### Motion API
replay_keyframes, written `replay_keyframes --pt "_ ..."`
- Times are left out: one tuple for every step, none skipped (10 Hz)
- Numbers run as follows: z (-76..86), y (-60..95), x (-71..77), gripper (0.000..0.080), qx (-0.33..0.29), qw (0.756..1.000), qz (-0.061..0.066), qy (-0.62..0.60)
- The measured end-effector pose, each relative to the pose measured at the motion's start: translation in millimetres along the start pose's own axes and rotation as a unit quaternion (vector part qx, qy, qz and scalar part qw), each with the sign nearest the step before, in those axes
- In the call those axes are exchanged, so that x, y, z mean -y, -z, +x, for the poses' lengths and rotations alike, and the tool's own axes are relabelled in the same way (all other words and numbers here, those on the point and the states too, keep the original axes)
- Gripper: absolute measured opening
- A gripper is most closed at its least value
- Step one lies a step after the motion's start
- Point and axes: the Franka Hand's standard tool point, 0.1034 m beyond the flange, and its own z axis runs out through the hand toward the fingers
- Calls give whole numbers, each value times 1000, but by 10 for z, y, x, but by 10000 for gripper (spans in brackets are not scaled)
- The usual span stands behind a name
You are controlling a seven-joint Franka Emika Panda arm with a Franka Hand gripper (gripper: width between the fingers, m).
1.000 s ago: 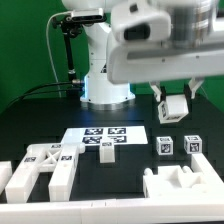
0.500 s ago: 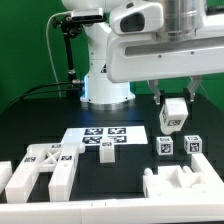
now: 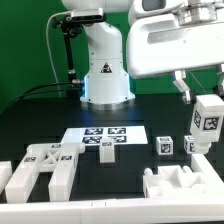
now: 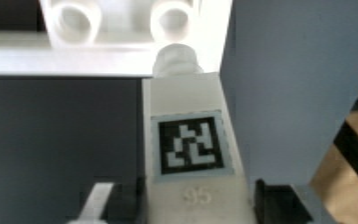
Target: Assemble chair
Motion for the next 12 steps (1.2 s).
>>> replay_keyframes --pt "-21 -23 -18 284 -17 1000 0 4" --pt "-100 -114 -77 284 -23 1000 -1 11" --pt "-144 -221 -73 284 -29 1000 -1 11" --pt "-183 -282 -45 284 -29 999 0 13" --pt "-215 -341 -1 284 -33 999 2 16" --pt "-240 -378 8 284 -34 999 2 16" --pt "-260 -413 -8 284 -35 999 2 18" --pt "-280 -444 -30 284 -34 999 1 17" --pt "-294 -463 -39 284 -33 999 0 19" --pt "-317 -490 -43 284 -32 999 0 20" --pt "-347 -524 -38 284 -30 999 0 21" --pt "-379 -558 -30 284 -27 999 0 21"
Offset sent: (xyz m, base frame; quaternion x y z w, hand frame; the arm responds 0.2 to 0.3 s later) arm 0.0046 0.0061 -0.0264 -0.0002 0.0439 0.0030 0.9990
